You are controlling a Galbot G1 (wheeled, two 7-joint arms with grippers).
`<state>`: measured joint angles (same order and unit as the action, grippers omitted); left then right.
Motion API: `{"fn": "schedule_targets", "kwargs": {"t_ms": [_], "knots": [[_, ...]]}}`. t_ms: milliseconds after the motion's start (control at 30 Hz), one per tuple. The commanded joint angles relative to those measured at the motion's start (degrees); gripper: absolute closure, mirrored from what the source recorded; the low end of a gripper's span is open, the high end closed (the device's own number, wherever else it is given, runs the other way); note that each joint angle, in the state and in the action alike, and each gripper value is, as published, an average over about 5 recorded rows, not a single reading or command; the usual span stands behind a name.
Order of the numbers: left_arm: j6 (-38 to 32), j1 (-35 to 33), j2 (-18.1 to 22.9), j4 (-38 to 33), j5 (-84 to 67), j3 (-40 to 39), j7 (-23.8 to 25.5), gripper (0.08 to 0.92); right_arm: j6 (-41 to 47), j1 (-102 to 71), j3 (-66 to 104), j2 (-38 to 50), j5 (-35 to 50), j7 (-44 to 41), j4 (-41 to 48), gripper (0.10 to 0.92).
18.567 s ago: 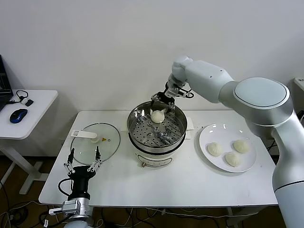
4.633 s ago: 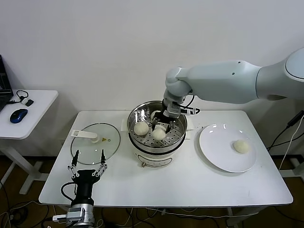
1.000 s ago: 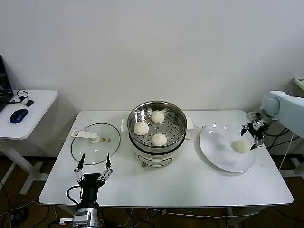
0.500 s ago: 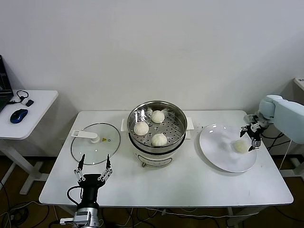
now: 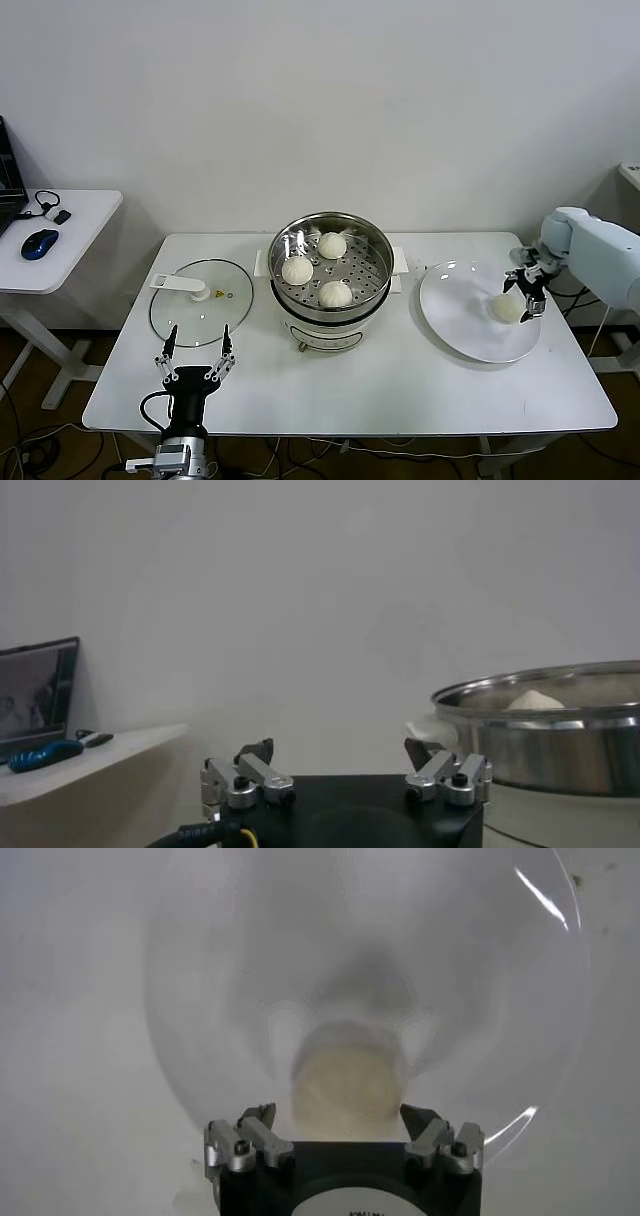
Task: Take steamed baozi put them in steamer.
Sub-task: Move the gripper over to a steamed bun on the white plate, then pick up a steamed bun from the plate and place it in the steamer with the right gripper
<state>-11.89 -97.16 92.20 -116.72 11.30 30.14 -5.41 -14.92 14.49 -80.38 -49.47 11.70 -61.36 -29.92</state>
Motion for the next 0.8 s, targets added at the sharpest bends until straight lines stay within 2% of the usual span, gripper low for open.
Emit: {"fn": "schedule_targets", "kwargs": {"t_ms": [33,200,467,633,800], "knots": [[-0.05,-0.11,2.80,-0.19,-0.05,0.10,-0.01,0.177,-0.21,-1.41,1.56,-0.44,-0.69,0.08,1.50,0.203],[-0.10,-0.09,2.80,-0.27,-0.06,0.08,-0.02,0.177,-0.24,-1.32,1.78,-0.59,-0.77,0.20,1.95,0.235],[-0.17,-0.22,2.80,-0.54,-0.04,-0.11,-0.05,0.177,-0.04,-1.10,1.89,-0.34,-0.81,0.54,1.26,0.415],[-0.09,-0.29,2.80,-0.83,-0.09,-0.12,-0.05,0.177,1.10,2.81,-0.85,1.59,0.34,0.11,-3.40,0.453],[0.00,-0.30,2.80,-1.12,-0.09,-0.34,-0.05,0.177,1.18,11.29,-9.00,3.27,4.37,-0.83,-9.37,0.451]]}}
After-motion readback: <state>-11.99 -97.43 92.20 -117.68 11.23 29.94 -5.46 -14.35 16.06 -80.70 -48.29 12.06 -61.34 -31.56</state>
